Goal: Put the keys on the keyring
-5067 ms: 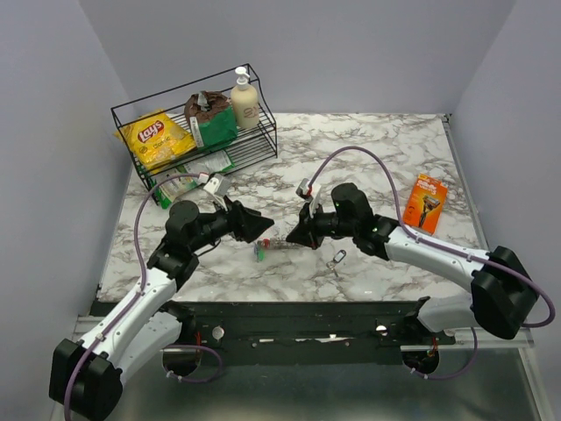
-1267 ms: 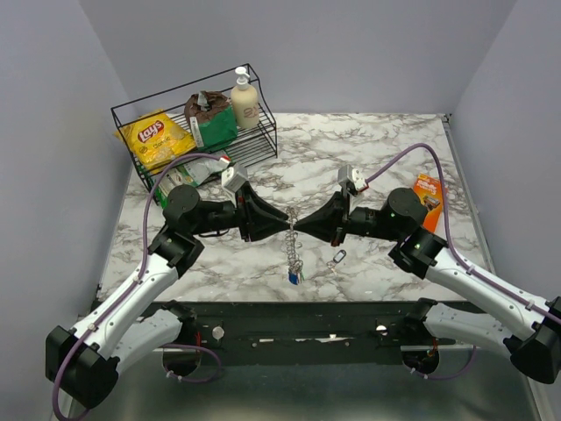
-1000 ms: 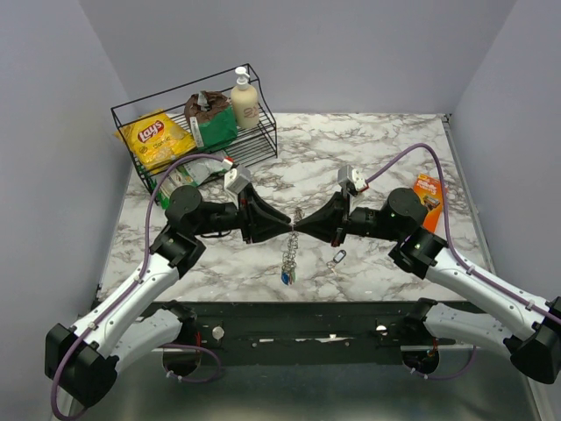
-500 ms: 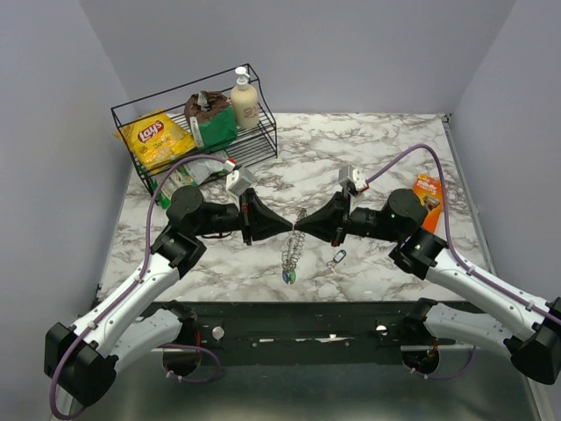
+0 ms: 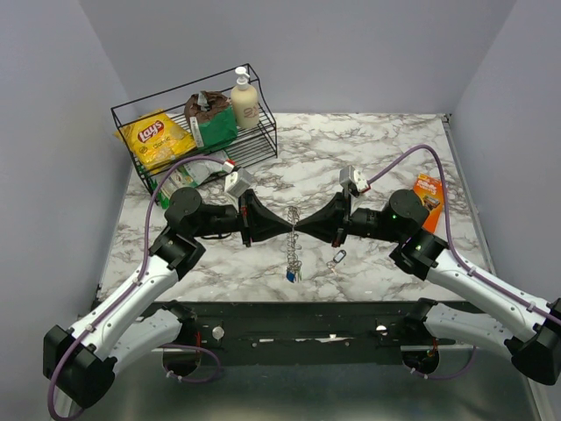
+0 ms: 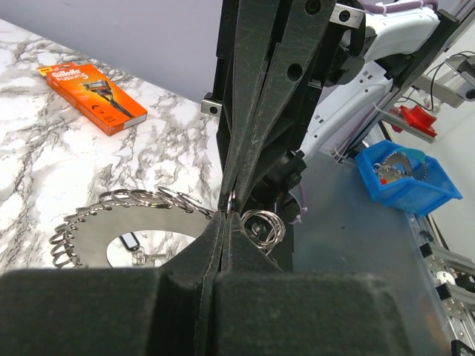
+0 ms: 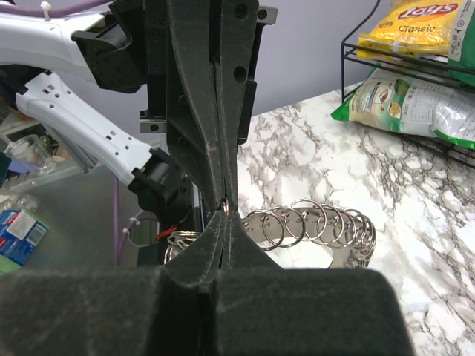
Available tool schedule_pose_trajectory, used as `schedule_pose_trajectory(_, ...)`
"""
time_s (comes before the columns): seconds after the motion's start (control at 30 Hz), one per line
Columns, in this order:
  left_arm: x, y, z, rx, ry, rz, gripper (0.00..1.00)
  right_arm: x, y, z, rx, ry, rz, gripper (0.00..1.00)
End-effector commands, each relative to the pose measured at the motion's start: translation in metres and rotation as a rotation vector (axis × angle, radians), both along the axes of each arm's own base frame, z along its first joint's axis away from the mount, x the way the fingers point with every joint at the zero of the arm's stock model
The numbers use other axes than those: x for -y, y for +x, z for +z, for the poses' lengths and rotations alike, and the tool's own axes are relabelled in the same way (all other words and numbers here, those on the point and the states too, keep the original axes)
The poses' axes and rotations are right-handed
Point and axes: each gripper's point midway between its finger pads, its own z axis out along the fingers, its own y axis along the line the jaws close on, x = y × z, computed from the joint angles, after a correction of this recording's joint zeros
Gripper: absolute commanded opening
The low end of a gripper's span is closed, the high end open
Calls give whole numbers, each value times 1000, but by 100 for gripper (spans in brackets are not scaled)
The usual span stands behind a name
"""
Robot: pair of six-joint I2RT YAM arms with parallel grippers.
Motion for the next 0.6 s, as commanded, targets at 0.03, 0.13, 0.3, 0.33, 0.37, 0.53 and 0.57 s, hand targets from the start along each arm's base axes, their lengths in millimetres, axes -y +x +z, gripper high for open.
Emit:
schedule_pose_trajectory(0.03,-3,0,4,32,2,27,0,4,-2,17,39,52,-16,5)
schedule_pose_trajectory(0.13,-4,3,1,37,22,47,0,6,-1,18,40,58,-32,8)
schedule_pose_trajectory(0.3,-6,8,0,44,43,84,0,11,-1,22,42,65,-60,23)
schedule_pose_trajectory(0.33,-7,8,0,48,49,90,0,13,0,24,43,71,-72,27)
schedule_pose_trajectory(0.37,-8,10,-3,47,64,103,0,15,1,25,48,76,-82,37)
schedule_pose_trajectory(0.53,-11,12,-6,54,98,124,0,25,1,33,56,105,-133,63)
schedule_pose_trajectory(0.57,-12,12,-8,49,108,127,0,25,3,33,55,103,-141,68)
